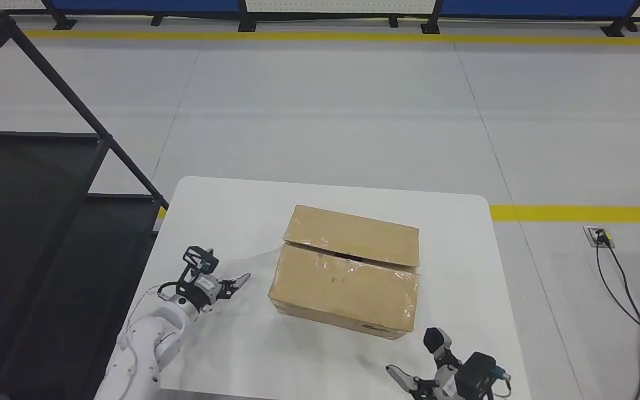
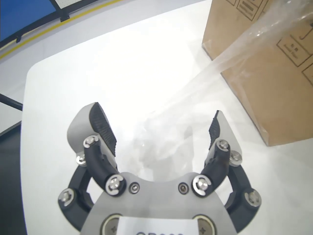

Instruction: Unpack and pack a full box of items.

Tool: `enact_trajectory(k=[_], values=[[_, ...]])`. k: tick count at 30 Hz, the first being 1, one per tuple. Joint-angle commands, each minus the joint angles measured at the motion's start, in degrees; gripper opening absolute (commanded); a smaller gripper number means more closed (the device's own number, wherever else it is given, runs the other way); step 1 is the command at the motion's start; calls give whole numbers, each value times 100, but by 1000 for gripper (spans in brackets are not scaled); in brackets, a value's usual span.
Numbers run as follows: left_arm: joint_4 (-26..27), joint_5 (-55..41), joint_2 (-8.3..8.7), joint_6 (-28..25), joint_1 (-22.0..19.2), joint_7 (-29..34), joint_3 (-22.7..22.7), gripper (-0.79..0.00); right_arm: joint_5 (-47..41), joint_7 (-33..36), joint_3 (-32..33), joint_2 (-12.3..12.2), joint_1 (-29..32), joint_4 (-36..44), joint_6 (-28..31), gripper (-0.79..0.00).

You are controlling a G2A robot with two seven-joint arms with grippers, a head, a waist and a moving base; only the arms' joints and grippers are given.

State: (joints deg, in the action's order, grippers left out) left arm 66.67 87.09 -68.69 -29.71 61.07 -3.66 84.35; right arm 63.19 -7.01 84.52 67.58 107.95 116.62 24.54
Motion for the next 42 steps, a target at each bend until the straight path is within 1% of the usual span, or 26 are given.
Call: enact_trajectory(k=[1,3,8,12,13,19,22,26,34,42], values=[[-133,93,-16,108,-154,16,-131,0,-11,-44,21,-3,25,-18,17,0],[-305,58,-42,147,-323,46,-249,0,-20,-79,37,-5,44,-31,34,0],[-766,-87,-106,10,-765,243,-544,0,-16,-128,63,-11,87,-37,34,0],[-1119,-137,-170,189,-1057,264,-759,0,-32,-155,106,-16,127,-16,32,0],[-1198,-167,-187,257,-1121,259,-800,0,-31,-155,114,-17,141,-10,33,0],[-1527,-411,-312,1109,-1357,165,-983,0,-48,-202,164,-23,213,-1,20,0],[-1630,-668,-366,1362,-1421,109,-1011,0,-65,-229,196,-26,236,2,25,0],[-1613,-1084,-408,1645,-1392,-64,-931,0,-90,-211,229,-31,230,8,45,0],[-1365,-1623,-407,2086,-1129,-290,-650,0,-144,-54,185,-33,74,-12,47,0],[-1224,-1968,-361,2302,-849,-314,-326,0,-205,97,128,-34,-76,-53,43,0]])
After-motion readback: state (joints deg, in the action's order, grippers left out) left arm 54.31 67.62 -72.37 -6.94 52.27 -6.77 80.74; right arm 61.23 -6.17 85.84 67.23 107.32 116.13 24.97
